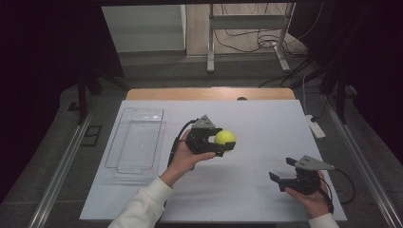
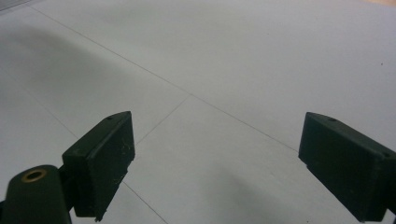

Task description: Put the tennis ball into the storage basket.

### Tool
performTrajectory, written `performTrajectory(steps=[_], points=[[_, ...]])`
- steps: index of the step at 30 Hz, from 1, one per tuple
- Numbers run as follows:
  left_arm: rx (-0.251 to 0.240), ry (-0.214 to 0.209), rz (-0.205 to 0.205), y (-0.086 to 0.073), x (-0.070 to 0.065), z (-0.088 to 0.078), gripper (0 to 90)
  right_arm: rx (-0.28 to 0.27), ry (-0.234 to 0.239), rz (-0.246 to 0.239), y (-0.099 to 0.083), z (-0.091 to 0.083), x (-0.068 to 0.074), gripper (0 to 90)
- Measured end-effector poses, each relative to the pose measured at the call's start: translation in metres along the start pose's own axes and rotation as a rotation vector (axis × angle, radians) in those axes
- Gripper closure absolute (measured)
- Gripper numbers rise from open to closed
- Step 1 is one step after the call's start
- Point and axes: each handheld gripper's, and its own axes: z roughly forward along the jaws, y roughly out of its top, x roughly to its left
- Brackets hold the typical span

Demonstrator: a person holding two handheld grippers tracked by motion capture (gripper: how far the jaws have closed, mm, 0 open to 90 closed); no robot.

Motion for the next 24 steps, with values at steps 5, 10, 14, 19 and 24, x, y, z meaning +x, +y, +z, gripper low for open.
performTrajectory(steps=[5, 10, 14, 19, 24], points=[[-0.011, 0.018, -0.002, 0.0, 0.003, -0.005, 27.5, 0.001, 0.0, 0.001, 0.0, 0.0, 0.0, 11.2], [-0.028, 0.026, -0.014, 0.001, 0.007, -0.012, 27.5, 0.0, 0.001, 0.001, 0.0, 0.0, 0.0, 11.2], [-0.034, 0.03, -0.019, 0.001, 0.009, -0.017, 27.5, -0.002, 0.003, -0.002, 0.001, 0.0, 0.001, 11.2], [-0.04, 0.038, -0.023, 0.001, 0.01, -0.02, 27.5, -0.003, 0.005, -0.004, 0.001, -0.001, 0.0, 11.2], [-0.045, 0.064, -0.018, 0.003, 0.012, -0.025, 27.5, -0.005, 0.005, -0.003, 0.001, -0.001, 0.0, 11.2]])
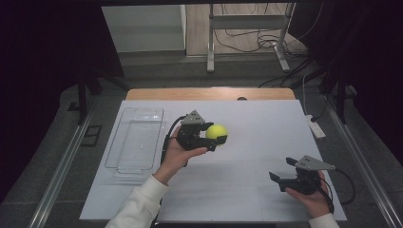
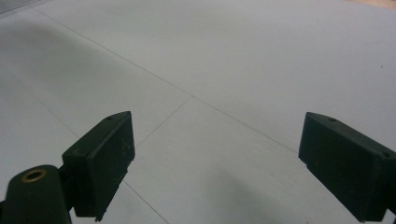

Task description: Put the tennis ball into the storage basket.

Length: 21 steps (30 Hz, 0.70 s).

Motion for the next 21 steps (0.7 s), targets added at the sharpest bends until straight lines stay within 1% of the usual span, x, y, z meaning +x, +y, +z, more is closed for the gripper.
performTrajectory(steps=[7, 12, 16, 21], points=[[-0.028, 0.022, -0.013, 0.003, 0.006, -0.011, 27.5, 0.002, 0.001, -0.002, 0.0, 0.001, 0.0, 11.2], [-0.032, 0.044, -0.007, 0.003, 0.008, -0.015, 27.5, 0.003, 0.0, -0.001, 0.0, 0.001, 0.0, 11.2], [-0.042, 0.048, -0.011, 0.004, 0.009, -0.019, 27.5, 0.002, -0.005, -0.005, 0.0, 0.0, 0.0, 11.3], [-0.053, 0.056, -0.016, 0.006, 0.012, -0.023, 27.5, -0.001, -0.004, 0.0, 0.0, 0.0, -0.001, 11.2]])
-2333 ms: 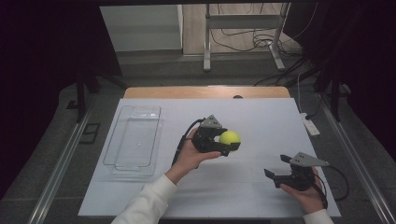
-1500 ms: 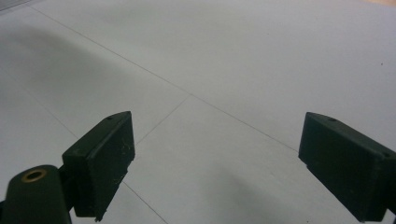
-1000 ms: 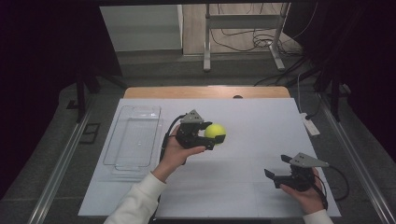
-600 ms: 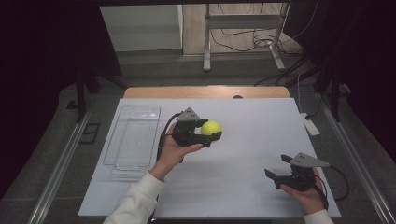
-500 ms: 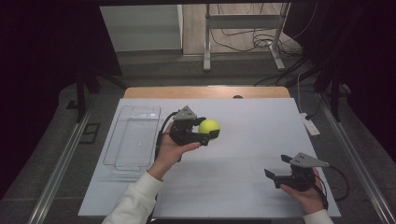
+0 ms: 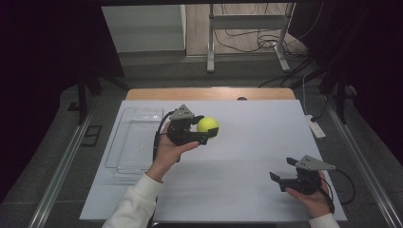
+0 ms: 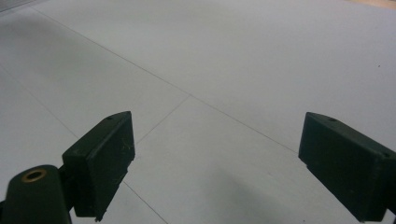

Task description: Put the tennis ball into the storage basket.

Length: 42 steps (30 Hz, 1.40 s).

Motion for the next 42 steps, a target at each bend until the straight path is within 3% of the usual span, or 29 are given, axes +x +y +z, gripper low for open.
performTrajectory(steps=[12, 42], points=[[-0.033, 0.03, -0.017, 0.003, 0.01, -0.013, 27.5, 0.005, 0.001, -0.002, 0.0, 0.001, 0.001, 11.2], [-0.058, 0.114, -0.036, 0.002, 0.029, -0.029, 27.5, 0.007, 0.002, -0.005, 0.0, 0.001, 0.001, 11.3]])
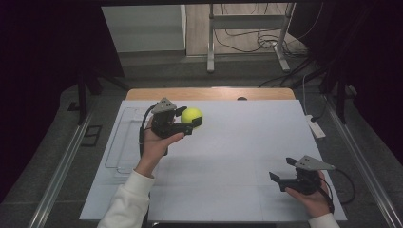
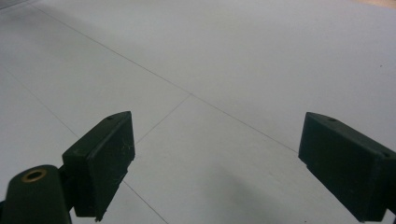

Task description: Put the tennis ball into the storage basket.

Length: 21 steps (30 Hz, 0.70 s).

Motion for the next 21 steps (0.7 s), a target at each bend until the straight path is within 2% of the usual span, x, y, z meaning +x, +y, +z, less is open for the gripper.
performTrajectory(steps=[21], points=[[-0.045, 0.028, -0.033, 0.004, 0.014, -0.016, 27.5, 0.0, -0.001, -0.002, 0.0, 0.0, 0.0, 11.2]])
